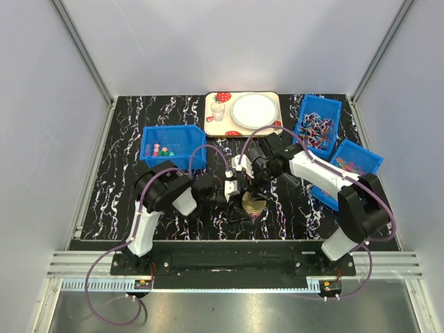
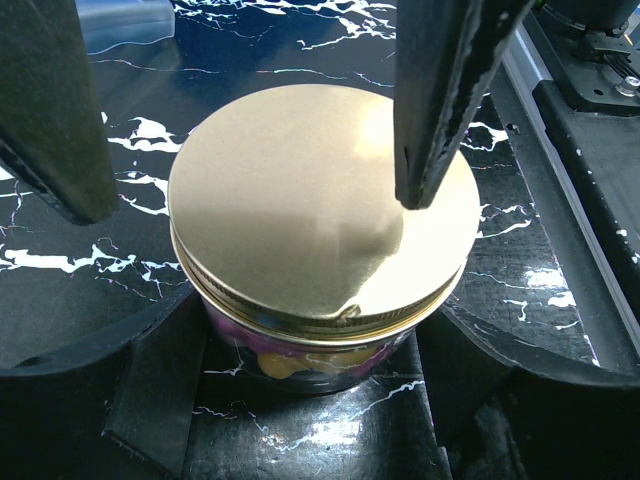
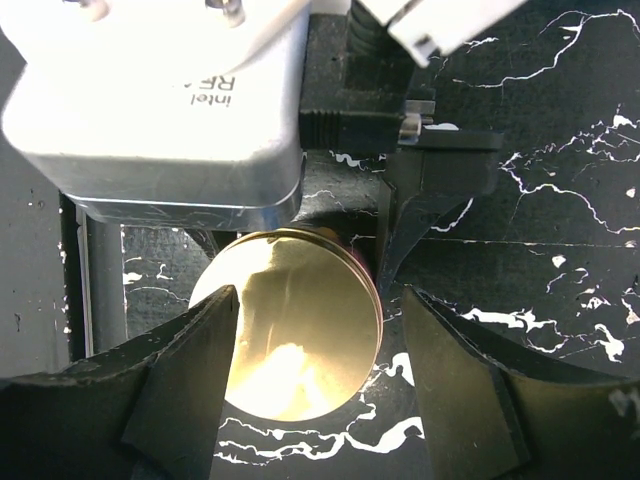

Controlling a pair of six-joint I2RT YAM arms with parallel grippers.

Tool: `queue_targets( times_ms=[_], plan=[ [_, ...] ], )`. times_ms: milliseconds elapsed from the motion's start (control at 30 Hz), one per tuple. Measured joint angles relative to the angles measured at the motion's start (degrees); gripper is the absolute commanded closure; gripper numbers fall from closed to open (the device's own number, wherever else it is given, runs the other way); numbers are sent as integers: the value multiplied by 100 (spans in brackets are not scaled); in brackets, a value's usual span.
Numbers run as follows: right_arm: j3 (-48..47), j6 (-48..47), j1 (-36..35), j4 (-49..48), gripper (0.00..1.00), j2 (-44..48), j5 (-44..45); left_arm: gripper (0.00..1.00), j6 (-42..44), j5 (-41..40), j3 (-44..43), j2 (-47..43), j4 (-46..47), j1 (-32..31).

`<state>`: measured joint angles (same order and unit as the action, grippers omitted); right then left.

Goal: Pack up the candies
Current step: Screw the bottle lid onto the packing bottle.

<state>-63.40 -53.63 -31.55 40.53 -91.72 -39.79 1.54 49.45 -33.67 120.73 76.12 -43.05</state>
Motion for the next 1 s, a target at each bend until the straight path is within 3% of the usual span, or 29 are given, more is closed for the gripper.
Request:
queue_targets(
  times_ms=[633,1000],
  plan=[
    [131,-39,4,-31,39,-81,7,29,-4,2,0,0,0,9],
    [557,-70,125,-247,41,382,168,29,-4,28,-2,0,2,-11]
  ],
)
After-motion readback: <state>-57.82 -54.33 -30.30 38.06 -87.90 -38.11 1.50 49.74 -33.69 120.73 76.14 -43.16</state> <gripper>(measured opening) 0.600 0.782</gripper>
